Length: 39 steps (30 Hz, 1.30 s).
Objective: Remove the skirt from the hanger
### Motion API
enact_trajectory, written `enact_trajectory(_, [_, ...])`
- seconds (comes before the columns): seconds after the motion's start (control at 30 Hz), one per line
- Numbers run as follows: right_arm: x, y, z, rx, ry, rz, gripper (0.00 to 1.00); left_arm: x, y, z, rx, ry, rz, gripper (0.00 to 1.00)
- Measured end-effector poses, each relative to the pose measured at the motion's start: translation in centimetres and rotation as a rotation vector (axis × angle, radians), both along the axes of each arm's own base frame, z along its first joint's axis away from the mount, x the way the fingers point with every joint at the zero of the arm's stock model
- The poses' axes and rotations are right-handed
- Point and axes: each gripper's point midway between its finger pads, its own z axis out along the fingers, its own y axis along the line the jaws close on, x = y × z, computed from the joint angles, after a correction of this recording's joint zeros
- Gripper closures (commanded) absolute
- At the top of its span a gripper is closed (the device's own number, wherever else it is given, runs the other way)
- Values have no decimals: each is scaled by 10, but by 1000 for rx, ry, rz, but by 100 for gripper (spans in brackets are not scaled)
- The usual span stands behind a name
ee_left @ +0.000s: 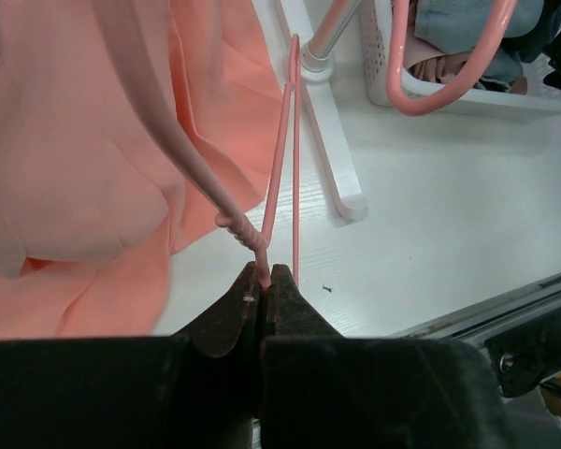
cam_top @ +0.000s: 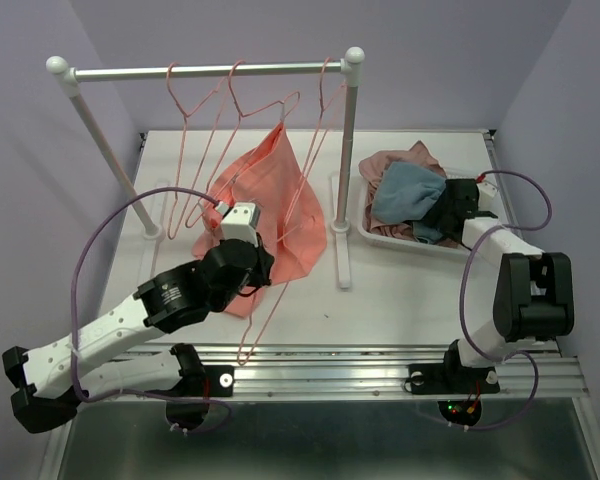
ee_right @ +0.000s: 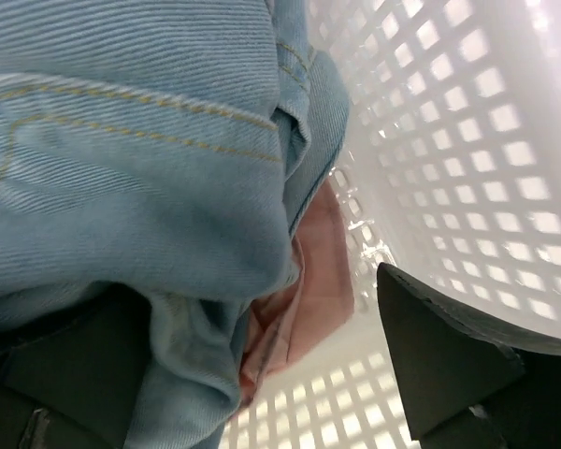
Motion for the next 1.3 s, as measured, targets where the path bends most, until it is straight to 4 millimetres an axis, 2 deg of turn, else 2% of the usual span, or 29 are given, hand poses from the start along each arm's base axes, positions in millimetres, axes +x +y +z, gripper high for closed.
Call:
enact_trajectory(0.13, [-12, 6, 31, 24, -39, 23, 0, -7, 11, 16, -63, -26, 4, 100])
enact_trajectory(0.27, [-17, 11, 78, 36, -156, 61, 0, -8, 18, 24, -65, -39, 19, 100])
enact_trajectory(0.4, [-25, 18, 121, 41, -272, 114, 0, 6, 14, 51, -43, -74, 64, 100])
enact_trajectory(0.5, [-31, 22, 140, 42, -322, 150, 0, 20, 9, 73, -15, -115, 106, 100])
enact_trajectory(0.57, [-35, 25, 148, 43, -341, 172, 0, 34, 1, 90, 26, -148, 132, 100])
enact_trajectory(0.9, [-50, 28, 160, 35, -354, 212, 0, 81, -27, 138, 223, -261, 210, 100])
enact_trajectory(1.07, [-54, 29, 170, 31, -383, 222, 0, 103, -32, 150, 297, -283, 256, 100])
enact_trajectory(1.3, [-55, 32, 170, 41, -382, 236, 0, 132, -39, 168, 366, -318, 285, 100])
